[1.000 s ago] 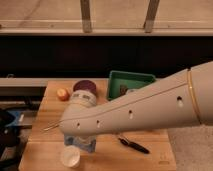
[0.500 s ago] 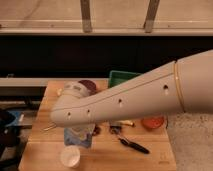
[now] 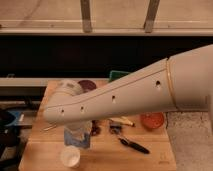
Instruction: Place sponge in paper cup
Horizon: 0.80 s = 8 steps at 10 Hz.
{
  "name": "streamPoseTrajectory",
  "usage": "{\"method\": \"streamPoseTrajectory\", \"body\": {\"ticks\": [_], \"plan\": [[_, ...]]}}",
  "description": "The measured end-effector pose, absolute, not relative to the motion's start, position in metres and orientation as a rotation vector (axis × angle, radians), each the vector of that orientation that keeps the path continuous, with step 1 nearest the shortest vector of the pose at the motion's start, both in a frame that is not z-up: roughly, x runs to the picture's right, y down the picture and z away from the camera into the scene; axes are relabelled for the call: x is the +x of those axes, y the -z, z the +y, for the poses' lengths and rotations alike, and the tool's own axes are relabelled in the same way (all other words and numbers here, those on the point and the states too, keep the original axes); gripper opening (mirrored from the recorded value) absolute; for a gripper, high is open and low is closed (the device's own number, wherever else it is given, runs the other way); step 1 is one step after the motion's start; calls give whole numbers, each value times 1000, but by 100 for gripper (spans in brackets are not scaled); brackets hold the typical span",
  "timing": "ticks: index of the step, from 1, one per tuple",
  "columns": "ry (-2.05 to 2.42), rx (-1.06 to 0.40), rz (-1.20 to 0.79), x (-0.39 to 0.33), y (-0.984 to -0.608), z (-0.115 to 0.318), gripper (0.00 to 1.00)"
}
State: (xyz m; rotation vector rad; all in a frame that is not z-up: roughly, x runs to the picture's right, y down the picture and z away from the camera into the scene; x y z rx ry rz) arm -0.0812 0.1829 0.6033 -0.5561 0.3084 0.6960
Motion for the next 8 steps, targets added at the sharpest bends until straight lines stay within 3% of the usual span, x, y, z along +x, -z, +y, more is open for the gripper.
{"method": "streamPoseTrajectory", "body": {"ticks": [8], "plan": [[-670,-629,318,-89,-596,175,0]]}}
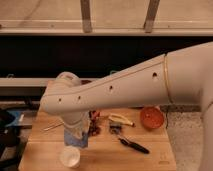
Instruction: Place sponge in paper cup
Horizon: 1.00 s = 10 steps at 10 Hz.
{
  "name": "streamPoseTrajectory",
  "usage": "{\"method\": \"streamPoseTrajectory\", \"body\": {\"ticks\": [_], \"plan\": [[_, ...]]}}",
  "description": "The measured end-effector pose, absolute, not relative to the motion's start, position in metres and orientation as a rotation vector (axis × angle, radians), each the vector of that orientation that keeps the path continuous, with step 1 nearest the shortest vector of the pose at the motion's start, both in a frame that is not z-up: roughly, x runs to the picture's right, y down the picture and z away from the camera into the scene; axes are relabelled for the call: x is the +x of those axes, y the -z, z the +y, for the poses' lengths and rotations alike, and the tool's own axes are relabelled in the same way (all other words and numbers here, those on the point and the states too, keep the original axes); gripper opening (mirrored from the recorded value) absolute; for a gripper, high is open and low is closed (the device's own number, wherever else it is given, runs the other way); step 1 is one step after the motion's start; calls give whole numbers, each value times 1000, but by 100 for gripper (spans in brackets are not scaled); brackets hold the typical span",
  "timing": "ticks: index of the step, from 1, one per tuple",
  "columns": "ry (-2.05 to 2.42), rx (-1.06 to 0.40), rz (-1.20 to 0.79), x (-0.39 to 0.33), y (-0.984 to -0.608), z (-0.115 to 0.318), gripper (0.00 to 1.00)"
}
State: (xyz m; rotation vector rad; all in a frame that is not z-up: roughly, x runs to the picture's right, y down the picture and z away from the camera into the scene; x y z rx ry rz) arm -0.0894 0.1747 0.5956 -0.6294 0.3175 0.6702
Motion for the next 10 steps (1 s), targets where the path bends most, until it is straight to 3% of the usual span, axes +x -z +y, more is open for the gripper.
{"method": "streamPoseTrajectory", "body": {"ticks": [10], "plan": [[-602,-675,320,-99,-584,204,0]]}}
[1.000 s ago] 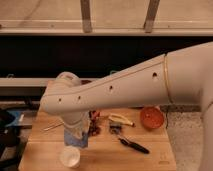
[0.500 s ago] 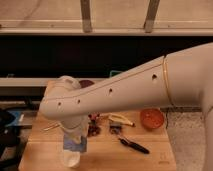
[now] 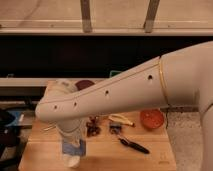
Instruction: Place sponge in paper cup
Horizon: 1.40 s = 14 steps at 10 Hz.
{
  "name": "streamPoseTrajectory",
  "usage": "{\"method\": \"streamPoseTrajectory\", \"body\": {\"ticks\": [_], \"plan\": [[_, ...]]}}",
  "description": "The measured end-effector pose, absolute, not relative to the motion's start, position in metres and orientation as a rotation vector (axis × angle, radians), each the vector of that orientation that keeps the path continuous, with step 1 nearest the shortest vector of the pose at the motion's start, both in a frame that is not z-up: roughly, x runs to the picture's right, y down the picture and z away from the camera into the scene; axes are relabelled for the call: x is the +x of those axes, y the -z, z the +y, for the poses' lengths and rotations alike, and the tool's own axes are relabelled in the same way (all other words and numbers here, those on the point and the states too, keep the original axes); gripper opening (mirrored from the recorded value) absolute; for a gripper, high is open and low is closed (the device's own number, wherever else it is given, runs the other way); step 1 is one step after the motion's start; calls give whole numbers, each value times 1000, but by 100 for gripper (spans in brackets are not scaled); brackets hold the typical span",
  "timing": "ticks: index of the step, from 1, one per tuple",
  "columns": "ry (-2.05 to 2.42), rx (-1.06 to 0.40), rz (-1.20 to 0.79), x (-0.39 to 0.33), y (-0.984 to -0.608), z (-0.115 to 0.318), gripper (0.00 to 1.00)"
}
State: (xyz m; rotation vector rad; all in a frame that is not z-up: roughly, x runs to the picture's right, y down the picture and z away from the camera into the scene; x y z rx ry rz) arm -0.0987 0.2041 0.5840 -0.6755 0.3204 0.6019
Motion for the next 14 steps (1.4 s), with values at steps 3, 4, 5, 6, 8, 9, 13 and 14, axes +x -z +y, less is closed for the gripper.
{"method": "streamPoseTrajectory", "body": {"ticks": [3,4,5,6,8,9,13,14], "plan": [[-595,-700,347,-97,-590,214,0],[-590,-712,355,-98,-595,218,0],[-586,-723,362,-99,-600,222,0],[-585,-734,369,-98,-605,225,0],[-585,-755,375,-99,-613,230,0],[-585,-761,377,-99,-616,232,0],[-586,-772,369,-100,-619,232,4],[-589,-772,366,-100,-618,232,13]]}}
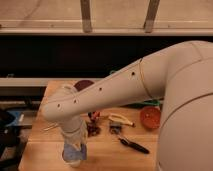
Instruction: Place sponge in paper cup
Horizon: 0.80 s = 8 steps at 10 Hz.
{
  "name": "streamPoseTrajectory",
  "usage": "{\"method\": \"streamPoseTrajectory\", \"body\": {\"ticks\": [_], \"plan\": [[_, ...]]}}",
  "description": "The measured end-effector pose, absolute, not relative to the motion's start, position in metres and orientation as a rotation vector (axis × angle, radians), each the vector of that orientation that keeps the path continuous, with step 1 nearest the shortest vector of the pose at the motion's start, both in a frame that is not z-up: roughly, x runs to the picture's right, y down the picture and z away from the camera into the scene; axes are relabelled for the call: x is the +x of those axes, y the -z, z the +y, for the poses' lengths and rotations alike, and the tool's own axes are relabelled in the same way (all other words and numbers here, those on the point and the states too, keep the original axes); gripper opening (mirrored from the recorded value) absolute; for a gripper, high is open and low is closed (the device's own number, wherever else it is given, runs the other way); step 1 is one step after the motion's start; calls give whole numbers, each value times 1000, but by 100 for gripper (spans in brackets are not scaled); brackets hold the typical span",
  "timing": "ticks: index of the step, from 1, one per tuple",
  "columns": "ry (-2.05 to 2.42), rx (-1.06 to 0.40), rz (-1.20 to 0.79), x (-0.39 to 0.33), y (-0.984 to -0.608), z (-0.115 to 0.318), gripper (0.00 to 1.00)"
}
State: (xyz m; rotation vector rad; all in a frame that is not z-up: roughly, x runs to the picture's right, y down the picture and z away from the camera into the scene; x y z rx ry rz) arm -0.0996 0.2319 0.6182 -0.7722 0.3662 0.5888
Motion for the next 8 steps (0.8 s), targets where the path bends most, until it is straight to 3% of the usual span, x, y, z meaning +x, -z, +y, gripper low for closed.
{"method": "streamPoseTrajectory", "body": {"ticks": [6,8], "plan": [[-602,-776,354,-97,-616,233,73],[-602,-776,350,-97,-615,232,80]]}}
